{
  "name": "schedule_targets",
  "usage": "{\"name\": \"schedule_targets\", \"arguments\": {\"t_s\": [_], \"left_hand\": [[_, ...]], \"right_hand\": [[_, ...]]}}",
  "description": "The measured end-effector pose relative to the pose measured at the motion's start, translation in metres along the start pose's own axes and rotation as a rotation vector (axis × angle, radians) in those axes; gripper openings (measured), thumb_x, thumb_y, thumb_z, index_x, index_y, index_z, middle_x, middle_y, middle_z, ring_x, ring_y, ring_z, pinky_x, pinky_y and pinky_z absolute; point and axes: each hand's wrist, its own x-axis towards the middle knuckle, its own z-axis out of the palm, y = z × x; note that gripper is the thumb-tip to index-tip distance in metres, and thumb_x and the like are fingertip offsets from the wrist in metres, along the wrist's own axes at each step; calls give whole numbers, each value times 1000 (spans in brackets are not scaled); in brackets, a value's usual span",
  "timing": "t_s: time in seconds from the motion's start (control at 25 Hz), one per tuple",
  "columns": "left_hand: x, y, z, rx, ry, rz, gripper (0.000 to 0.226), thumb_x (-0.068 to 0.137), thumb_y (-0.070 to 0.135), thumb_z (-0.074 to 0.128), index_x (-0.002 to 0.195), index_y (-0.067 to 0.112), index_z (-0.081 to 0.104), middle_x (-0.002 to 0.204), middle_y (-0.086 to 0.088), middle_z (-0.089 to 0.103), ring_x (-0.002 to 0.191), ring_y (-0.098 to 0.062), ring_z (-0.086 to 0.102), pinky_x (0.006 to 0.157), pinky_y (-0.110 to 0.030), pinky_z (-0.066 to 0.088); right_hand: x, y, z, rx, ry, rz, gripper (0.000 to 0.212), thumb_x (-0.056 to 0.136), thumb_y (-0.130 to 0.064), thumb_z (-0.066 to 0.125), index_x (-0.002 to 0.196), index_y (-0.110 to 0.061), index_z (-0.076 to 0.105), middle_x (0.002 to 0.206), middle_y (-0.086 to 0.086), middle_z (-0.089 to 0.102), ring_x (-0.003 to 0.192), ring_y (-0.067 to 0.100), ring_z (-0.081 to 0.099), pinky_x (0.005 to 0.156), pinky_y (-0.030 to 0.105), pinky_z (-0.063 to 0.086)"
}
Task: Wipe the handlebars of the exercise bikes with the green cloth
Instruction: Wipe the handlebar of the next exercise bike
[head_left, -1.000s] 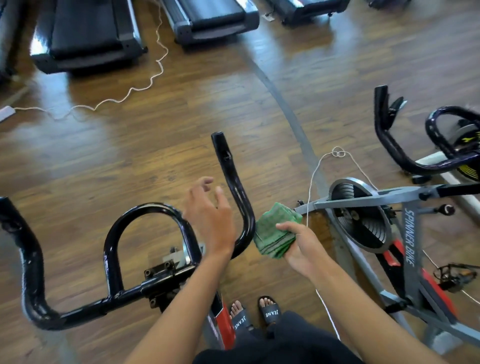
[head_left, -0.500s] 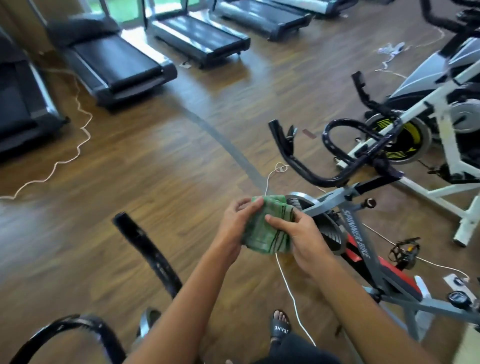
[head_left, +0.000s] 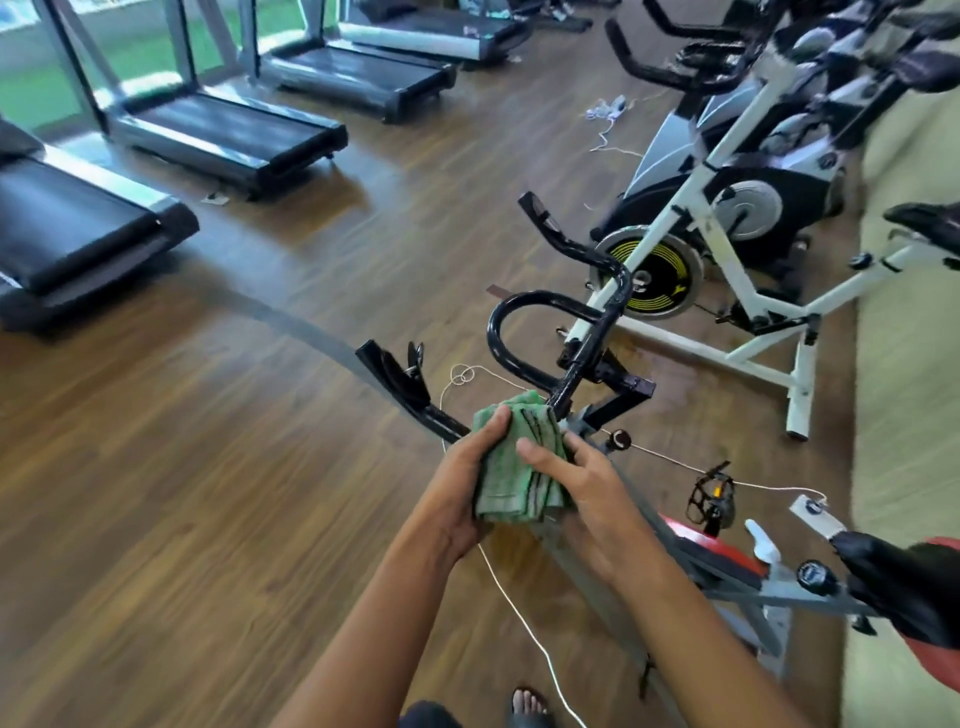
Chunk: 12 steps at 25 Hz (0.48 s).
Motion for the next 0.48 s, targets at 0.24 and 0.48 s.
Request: {"name": "schedule_targets", "arguments": {"t_s": [0.24,0.48], "left_hand": [[36,30,-12,61,-81,-45,44,93,43,57,114,5,69,104,-15,73,89,-26,72,81,-38,61],[57,85,-52,36,-334,-64,45,87,32,67,126,8,66,127,-15,65,114,-29,63,108,-49,43]], "right_hand": [[37,-8,21,-15,41,3,33,92,-13,65,126,-11,64,117,13,72,111,30,68,103,50,49],[76,-6,68,34,134,-111,31,84,1,70,114,-5,65,109,16,74,101,30,72,89,38,59]]}}
